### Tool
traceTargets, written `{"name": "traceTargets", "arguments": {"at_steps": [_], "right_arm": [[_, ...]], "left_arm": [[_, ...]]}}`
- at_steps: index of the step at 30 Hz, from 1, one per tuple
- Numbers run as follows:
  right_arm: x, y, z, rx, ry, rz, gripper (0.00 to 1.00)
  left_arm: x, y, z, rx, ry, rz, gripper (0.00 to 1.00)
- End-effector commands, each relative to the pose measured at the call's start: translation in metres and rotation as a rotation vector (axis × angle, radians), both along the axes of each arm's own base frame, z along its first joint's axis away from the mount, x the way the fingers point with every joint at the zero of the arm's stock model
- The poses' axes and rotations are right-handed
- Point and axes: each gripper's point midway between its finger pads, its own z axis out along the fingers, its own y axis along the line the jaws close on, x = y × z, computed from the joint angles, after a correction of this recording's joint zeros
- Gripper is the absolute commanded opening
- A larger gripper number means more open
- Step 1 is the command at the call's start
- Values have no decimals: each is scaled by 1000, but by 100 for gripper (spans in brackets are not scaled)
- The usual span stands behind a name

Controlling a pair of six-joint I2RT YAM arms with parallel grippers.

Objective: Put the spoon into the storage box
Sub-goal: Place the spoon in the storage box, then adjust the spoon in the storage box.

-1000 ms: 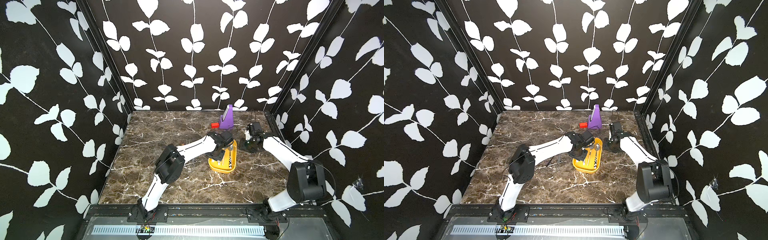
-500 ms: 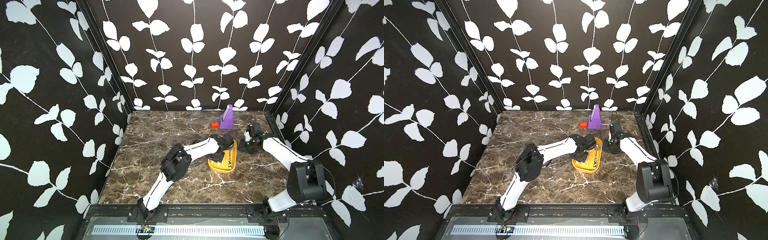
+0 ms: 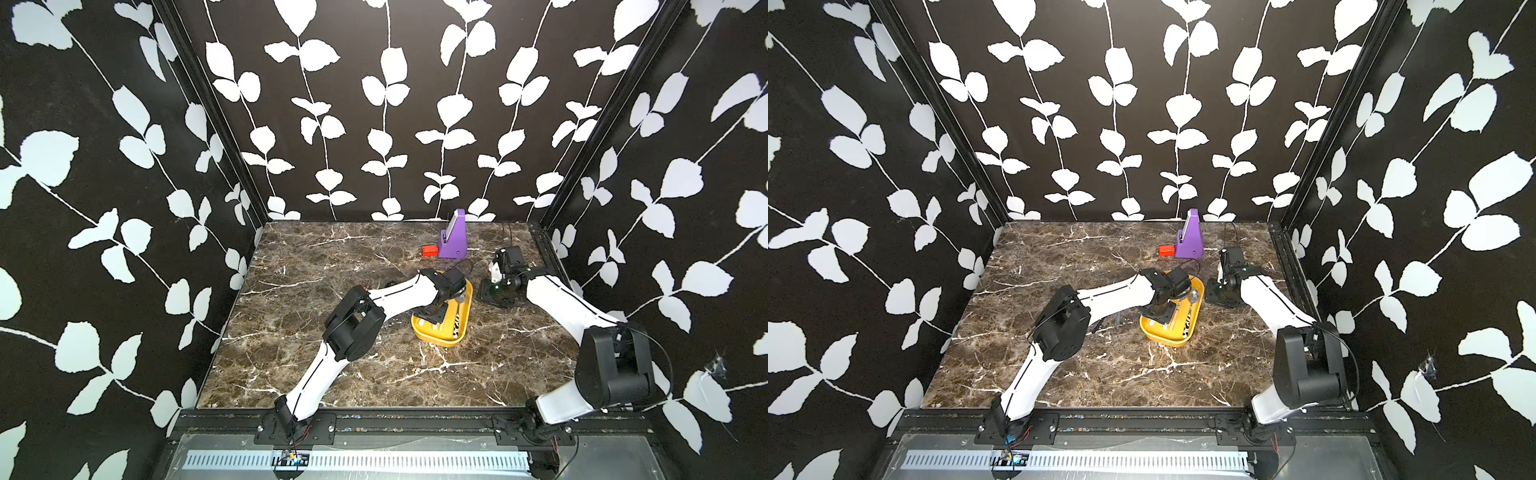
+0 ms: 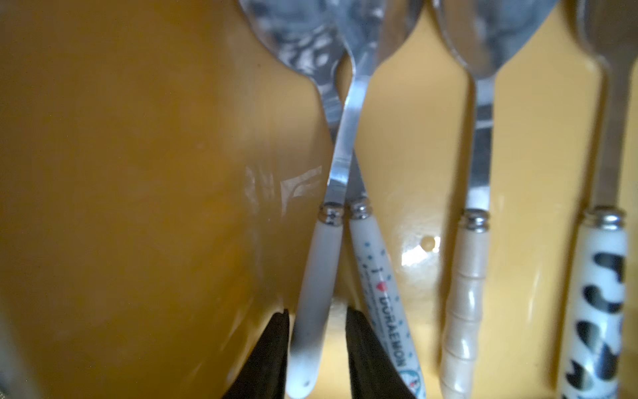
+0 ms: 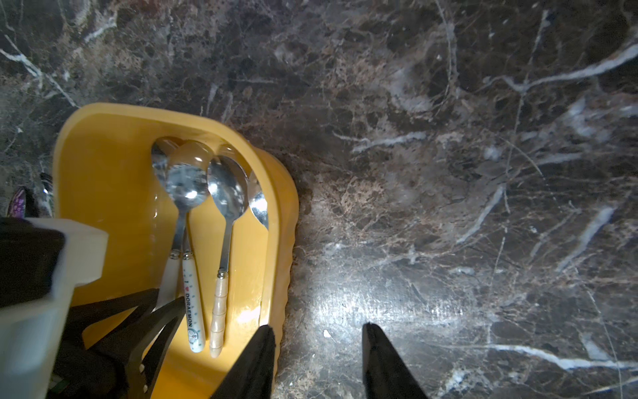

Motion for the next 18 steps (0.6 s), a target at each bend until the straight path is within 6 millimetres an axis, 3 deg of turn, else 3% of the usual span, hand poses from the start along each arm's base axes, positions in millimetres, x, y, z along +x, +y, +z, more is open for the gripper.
{"name": "traceTargets", "arguments": {"at_steps": [1, 6, 10, 13, 18], "right_arm": [[-6, -3, 6, 4, -3, -6, 44], [-6, -3, 22, 0, -36, -5, 44], [-4, 0, 42, 11, -72, -7, 44], [-4, 12, 56, 25, -94, 15, 42], [-3, 55, 74, 43, -122, 87, 42]], "left_arm": [[3, -4, 37, -63, -45, -13, 38], [4, -4, 99, -143, -134, -44, 44], [4, 25, 148, -174, -229, -27, 54], [5, 62, 166, -211, -258, 30, 57], [7, 152, 171, -186, -288, 177, 60]]}}
